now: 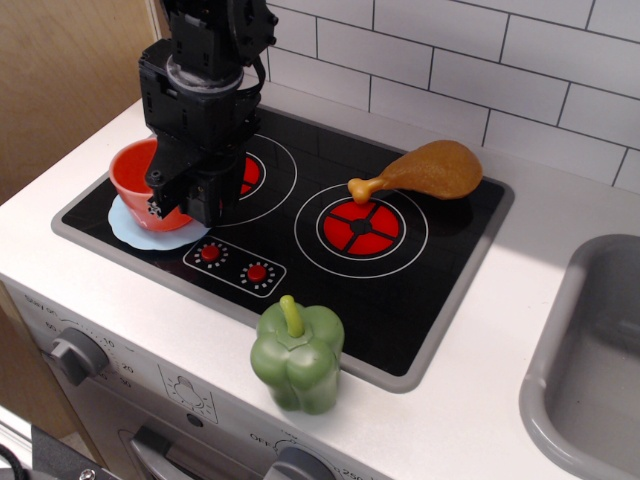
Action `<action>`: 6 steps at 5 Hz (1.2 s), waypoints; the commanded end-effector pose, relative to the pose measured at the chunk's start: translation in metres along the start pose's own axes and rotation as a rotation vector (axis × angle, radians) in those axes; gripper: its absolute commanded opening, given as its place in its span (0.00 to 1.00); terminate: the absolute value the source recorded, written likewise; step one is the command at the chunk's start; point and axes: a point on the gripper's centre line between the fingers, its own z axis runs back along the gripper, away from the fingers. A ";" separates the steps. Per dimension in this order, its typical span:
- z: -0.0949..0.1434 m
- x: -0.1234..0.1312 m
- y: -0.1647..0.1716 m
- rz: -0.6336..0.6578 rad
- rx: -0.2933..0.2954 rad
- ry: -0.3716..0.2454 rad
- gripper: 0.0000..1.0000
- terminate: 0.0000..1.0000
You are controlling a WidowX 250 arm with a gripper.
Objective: Take cup off plate
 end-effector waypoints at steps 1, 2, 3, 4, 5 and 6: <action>0.043 -0.024 -0.007 -0.079 -0.104 0.038 0.00 0.00; 0.058 -0.052 -0.009 -0.154 -0.134 0.104 0.00 0.00; 0.062 -0.090 -0.013 -0.235 -0.155 0.153 0.00 0.00; 0.059 -0.115 -0.020 -0.269 -0.131 0.175 0.00 0.00; 0.051 -0.129 -0.023 -0.283 -0.144 0.159 0.00 0.00; 0.046 -0.133 -0.023 -0.296 -0.140 0.155 0.00 0.00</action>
